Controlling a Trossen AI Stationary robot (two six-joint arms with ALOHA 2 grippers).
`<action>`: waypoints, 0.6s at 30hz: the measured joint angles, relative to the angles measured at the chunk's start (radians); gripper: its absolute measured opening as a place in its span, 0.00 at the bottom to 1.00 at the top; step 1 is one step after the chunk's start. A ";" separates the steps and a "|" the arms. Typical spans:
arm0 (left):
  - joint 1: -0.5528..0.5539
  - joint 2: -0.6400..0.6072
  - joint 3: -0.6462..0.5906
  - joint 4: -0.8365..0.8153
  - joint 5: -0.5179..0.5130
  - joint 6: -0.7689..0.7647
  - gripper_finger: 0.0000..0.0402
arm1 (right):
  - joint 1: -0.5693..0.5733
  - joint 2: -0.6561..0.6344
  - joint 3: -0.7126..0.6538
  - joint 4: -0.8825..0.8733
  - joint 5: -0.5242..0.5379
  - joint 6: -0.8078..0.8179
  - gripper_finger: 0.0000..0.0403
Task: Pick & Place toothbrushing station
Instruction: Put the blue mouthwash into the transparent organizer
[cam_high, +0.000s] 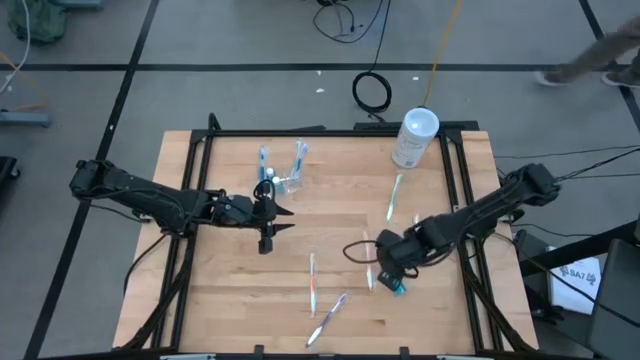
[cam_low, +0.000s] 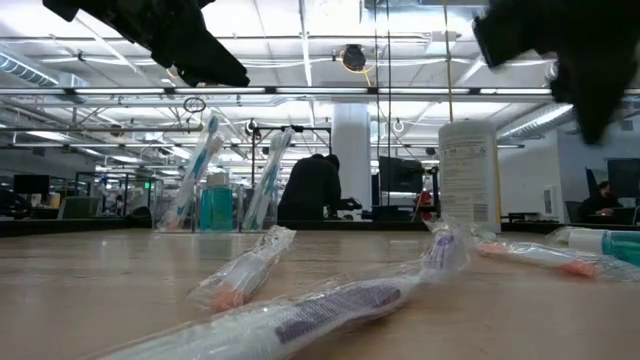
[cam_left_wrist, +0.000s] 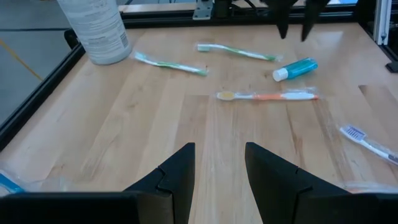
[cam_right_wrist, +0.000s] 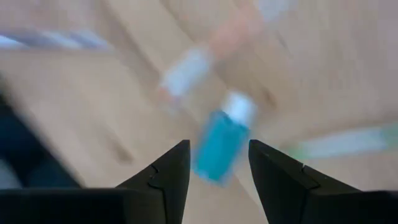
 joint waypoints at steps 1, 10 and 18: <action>0.000 0.000 0.000 -0.007 0.000 -0.002 0.37 | 0.000 0.019 -0.018 -0.017 -0.025 0.028 0.38; 0.000 0.000 0.000 -0.012 0.000 -0.015 0.37 | -0.014 0.068 -0.111 0.145 -0.086 0.033 0.38; 0.000 0.000 0.000 -0.011 0.000 -0.029 0.37 | -0.050 0.068 -0.144 0.223 0.018 -0.026 0.38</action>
